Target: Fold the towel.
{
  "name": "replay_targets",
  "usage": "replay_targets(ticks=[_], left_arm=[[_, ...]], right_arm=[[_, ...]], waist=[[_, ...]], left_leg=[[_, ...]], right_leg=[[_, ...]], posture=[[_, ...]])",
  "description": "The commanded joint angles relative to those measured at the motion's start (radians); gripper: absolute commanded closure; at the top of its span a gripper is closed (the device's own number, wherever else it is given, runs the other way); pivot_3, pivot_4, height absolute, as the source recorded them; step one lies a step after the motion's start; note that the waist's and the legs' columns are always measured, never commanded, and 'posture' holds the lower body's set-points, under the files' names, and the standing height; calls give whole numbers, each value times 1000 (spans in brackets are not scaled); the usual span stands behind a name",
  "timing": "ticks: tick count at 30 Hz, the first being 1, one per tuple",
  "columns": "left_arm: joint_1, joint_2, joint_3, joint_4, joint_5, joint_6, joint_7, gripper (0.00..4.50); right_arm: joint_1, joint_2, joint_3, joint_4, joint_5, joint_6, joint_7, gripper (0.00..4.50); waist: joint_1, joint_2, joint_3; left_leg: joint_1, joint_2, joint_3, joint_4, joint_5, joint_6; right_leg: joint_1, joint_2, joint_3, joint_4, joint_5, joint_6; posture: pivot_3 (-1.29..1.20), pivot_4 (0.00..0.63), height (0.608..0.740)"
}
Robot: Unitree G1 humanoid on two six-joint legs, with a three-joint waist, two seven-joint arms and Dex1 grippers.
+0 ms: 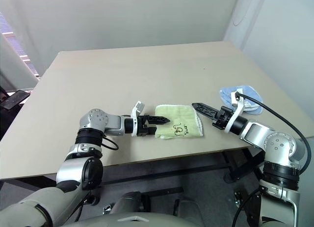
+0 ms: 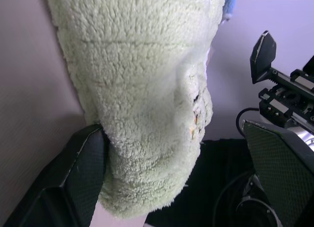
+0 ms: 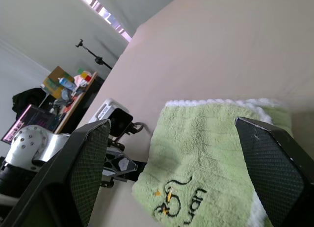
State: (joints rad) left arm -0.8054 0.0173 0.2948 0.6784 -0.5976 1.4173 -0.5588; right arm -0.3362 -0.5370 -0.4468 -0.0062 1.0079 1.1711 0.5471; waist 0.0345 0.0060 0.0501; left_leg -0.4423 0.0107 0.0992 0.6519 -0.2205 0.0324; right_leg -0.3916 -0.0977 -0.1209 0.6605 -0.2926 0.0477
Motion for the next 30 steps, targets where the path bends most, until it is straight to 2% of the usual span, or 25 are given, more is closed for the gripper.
replay_targets(ticks=[1,8,9,12,16,21,23,30], left_arm=[[-22,-32,-45,54,19,-29,0,648],[-32,-41,-70,91,26,-85,-18,3101],[-34,-38,-72,93,23,-89,-25,3593],[-42,-27,-72,100,18,-89,-46,4446],[-55,-15,-53,96,2,-77,-56,4446],[-68,28,-20,7,-59,9,-89,4446],[-82,53,19,-31,-75,24,-65,4446],[-136,177,225,14,-91,-43,74,4446]], right_arm=[[-18,-4,-35,-15,28,-18,-10,266],[4,5,-61,-16,29,-29,-42,266],[7,5,-65,-17,29,-30,-43,266],[12,4,-70,-7,25,-33,-51,266],[15,5,-70,-2,21,-39,-56,266],[23,20,-71,-6,24,-52,-69,266],[32,28,-70,-11,26,-58,-70,266],[30,56,-62,-11,35,-81,-65,266]], waist=[[5,0,0],[5,0,0],[5,0,0],[5,2,-1],[2,2,-1],[-1,2,-1],[-3,2,-1],[-29,2,-1]], left_leg=[[0,0,0,0,0,0],[-2,0,1,-2,-2,4],[-2,0,2,-2,-2,4],[-2,0,2,-2,-2,4],[-2,0,2,-2,-2,4],[-2,0,2,-2,-2,5],[-3,0,2,-2,-2,5],[-3,1,3,-3,-2,5]], right_leg=[[0,0,0,-2,1,1],[1,0,0,-9,5,6],[1,0,0,-9,5,6],[1,0,0,-9,5,5],[1,0,0,-9,5,4],[0,1,1,-9,5,5],[-1,1,1,-9,5,6],[0,2,1,-9,6,7]], posture=[[0,0,724],[0,0,724],[0,0,724],[0,0,724],[0,0,724],[0,0,724],[0,0,724],[0,0,724]])
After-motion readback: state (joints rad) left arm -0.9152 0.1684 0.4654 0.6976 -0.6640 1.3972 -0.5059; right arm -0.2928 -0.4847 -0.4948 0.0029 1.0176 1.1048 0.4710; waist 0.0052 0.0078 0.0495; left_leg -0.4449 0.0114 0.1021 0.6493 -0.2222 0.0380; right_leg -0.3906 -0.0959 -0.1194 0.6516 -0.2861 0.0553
